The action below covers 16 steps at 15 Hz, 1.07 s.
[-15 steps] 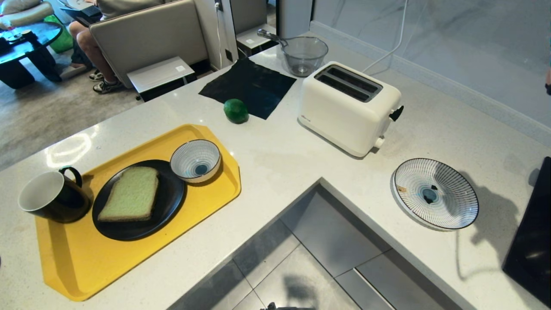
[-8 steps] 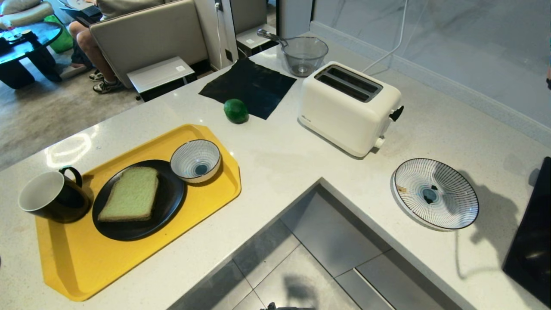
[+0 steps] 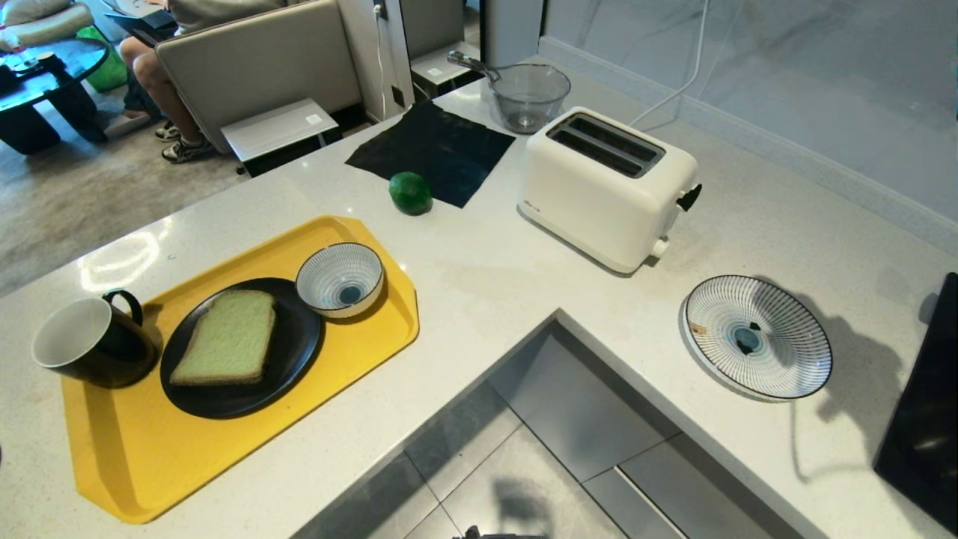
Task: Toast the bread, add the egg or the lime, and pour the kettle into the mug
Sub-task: Put the egg in the bowl
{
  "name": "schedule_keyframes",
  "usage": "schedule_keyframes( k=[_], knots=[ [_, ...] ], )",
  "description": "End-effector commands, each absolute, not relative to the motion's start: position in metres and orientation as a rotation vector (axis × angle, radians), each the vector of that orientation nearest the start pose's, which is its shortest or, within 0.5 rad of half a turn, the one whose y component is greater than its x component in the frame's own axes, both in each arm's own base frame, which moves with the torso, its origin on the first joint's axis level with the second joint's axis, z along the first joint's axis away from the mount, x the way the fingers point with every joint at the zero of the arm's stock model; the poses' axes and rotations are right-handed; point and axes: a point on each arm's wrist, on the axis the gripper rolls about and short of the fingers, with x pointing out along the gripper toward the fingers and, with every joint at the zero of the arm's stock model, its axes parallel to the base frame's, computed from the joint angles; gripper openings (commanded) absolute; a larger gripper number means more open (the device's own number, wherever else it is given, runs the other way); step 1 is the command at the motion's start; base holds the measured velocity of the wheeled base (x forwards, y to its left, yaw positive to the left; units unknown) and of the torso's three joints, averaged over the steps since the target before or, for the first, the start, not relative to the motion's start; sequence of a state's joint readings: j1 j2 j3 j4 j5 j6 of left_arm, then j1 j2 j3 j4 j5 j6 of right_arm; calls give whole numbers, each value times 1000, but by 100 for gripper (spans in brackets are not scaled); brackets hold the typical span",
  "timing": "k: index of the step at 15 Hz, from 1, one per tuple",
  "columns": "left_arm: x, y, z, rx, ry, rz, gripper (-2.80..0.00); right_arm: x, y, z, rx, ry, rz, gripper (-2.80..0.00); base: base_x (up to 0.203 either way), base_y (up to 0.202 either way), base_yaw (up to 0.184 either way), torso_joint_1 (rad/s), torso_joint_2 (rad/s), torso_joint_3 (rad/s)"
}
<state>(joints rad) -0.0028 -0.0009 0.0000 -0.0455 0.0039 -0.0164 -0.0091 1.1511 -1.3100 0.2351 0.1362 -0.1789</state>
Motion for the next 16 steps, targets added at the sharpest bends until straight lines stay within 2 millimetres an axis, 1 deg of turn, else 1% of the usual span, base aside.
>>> schedule_keyframes(
  k=[1,5,6,16],
  knots=[
    [-22,0,75,-17,-31,1,-280,142,2,367,-174,71,137,-280,0,0,0,0,0,0],
    [-22,0,75,-17,-31,1,-280,143,2,368,-175,69,137,-280,0,0,0,0,0,0],
    [-22,0,75,-17,-31,1,-280,143,2,368,-175,68,137,-280,-3,-3,101,2,-1,4],
    [-22,0,75,-17,-31,1,-280,146,2,370,-175,66,139,-280,0,-9,173,3,4,3]
  ],
)
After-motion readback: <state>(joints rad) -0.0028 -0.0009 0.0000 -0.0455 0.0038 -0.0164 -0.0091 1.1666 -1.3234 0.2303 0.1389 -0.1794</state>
